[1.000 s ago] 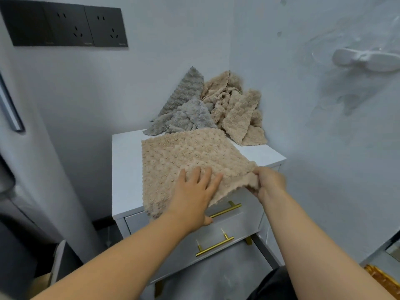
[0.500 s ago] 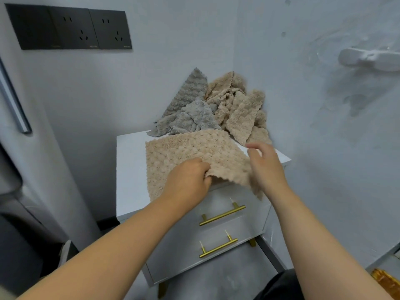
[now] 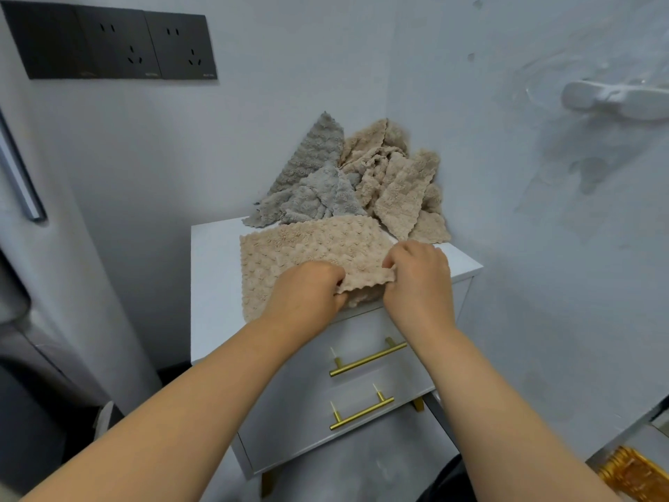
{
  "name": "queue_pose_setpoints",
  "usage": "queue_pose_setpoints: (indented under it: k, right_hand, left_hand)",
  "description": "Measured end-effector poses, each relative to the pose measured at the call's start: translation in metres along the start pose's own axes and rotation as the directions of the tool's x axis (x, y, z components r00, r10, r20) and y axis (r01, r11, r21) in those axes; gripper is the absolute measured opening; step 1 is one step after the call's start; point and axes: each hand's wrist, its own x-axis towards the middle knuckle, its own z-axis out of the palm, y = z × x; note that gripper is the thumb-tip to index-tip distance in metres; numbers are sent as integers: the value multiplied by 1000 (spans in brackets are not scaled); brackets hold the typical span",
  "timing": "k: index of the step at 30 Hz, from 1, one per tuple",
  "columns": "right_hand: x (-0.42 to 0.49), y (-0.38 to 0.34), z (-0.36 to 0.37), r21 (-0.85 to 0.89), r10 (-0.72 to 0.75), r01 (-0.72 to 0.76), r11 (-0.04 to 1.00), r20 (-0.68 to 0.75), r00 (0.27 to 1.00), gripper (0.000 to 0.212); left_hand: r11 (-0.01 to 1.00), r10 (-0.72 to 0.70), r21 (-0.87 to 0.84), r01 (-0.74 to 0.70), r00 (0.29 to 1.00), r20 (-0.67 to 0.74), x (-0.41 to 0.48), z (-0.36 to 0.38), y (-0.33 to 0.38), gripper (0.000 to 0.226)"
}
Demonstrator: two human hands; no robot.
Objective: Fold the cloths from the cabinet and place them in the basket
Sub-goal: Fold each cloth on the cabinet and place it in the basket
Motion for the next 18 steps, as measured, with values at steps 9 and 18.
queue_pose_setpoints:
  k: [9,18]
  right_hand:
    - [10,38,-14,295,347,-348,890,56,936,18]
    - [18,57,-20,759,543,-544,359,304,783,14]
  left_hand:
    - [918,-158,-288,272,918,363,3,-28,-47,7]
    - [231,-147,-785,575,818,556,-12,-21,-94,15]
